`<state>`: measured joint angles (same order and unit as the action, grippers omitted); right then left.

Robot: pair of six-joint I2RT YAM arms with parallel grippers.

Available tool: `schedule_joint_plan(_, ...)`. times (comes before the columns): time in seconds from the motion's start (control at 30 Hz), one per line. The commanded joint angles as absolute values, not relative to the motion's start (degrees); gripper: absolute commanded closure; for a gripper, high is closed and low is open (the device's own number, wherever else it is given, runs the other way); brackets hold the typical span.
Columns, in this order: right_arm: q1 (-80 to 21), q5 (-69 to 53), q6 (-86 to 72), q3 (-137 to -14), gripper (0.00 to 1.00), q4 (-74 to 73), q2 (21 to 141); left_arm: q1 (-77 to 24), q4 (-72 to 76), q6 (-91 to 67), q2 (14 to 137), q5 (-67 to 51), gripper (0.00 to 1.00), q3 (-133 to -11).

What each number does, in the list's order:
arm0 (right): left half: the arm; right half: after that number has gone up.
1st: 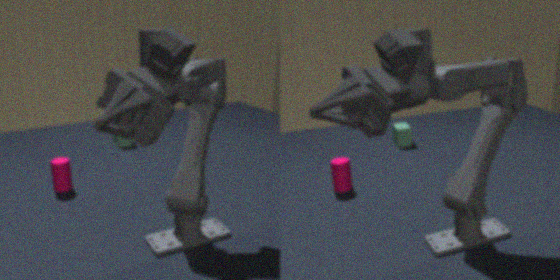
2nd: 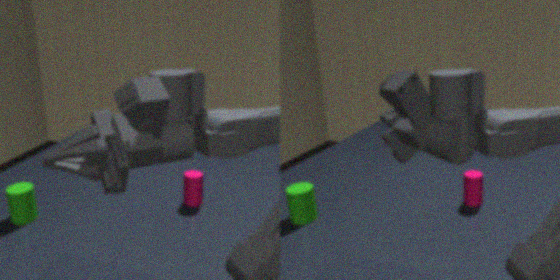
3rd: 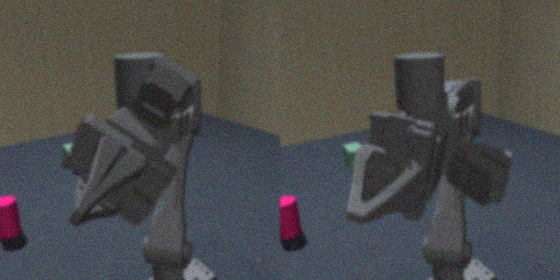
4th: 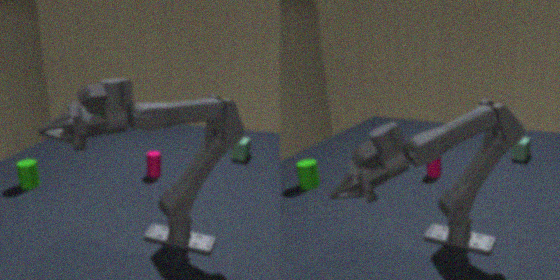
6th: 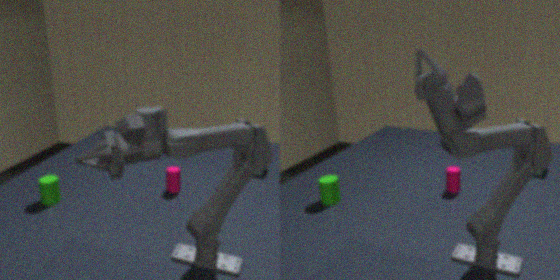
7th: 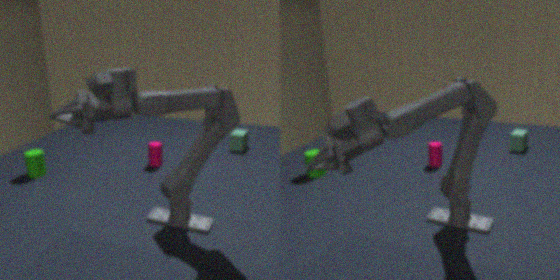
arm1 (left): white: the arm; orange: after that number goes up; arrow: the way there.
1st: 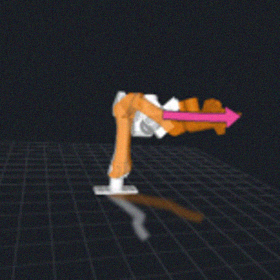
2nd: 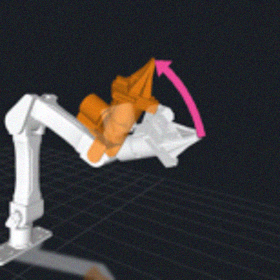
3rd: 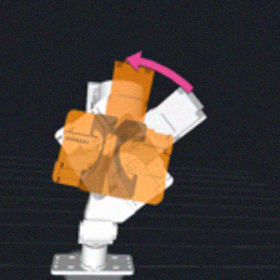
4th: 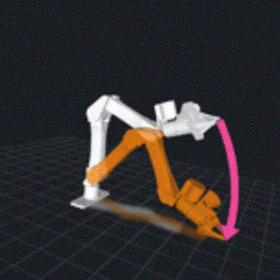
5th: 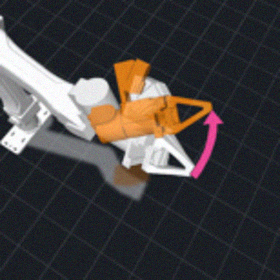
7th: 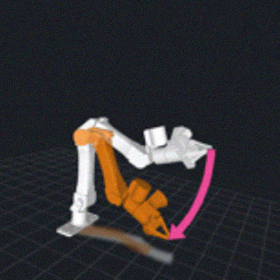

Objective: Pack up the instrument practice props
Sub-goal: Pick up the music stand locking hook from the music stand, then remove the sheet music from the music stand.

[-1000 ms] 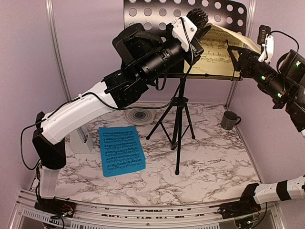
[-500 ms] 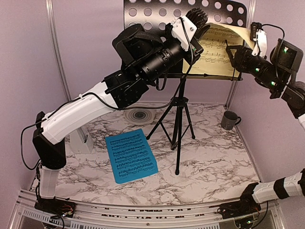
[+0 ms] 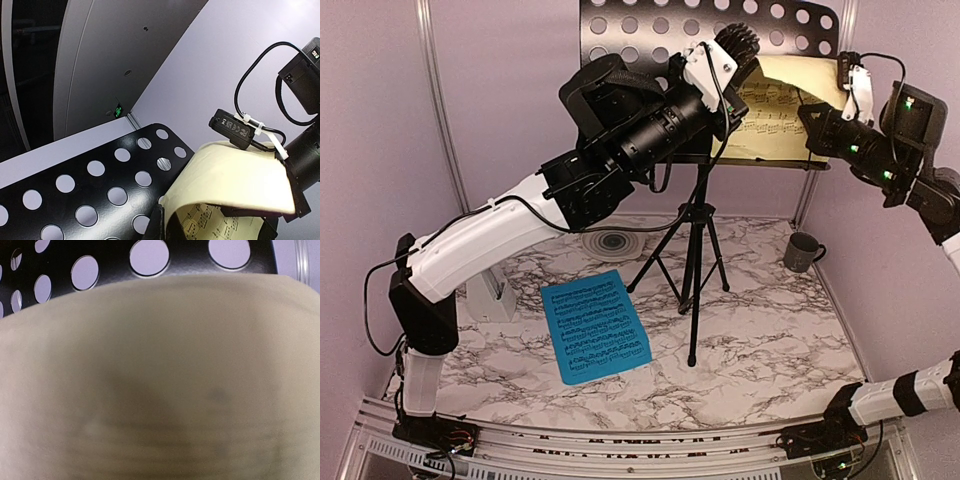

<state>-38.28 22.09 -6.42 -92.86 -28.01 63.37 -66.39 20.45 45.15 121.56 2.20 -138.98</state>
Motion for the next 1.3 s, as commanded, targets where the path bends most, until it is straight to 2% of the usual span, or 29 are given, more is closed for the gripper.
schedule_joint_plan(0.0, -37.97, 21.56, -5.9, -90.68, 1.0, -24.2, 60.78, -66.71, 22.4, 45.04, 118.69, 4.63, 1.0, -139.24)
schedule_joint_plan(0.5, -37.88, 19.7, -0.65, -82.92, 1.0, -12.45, 58.24, -67.16, 20.18, 44.83, 117.02, 10.0, 1.0, -140.26)
schedule_joint_plan(0.97, -37.8, 20.61, -0.58, -82.4, 1.0, -11.48, 58.25, -69.01, 18.19, 41.66, 108.18, 13.4, 1.0, -132.19)
schedule_joint_plan(1.27, -37.81, 21.0, -0.55, -82.14, 1.0, -11.98, 58.07, -70.55, 10.52, 37.16, 99.64, 15.64, 1.0, -125.47)
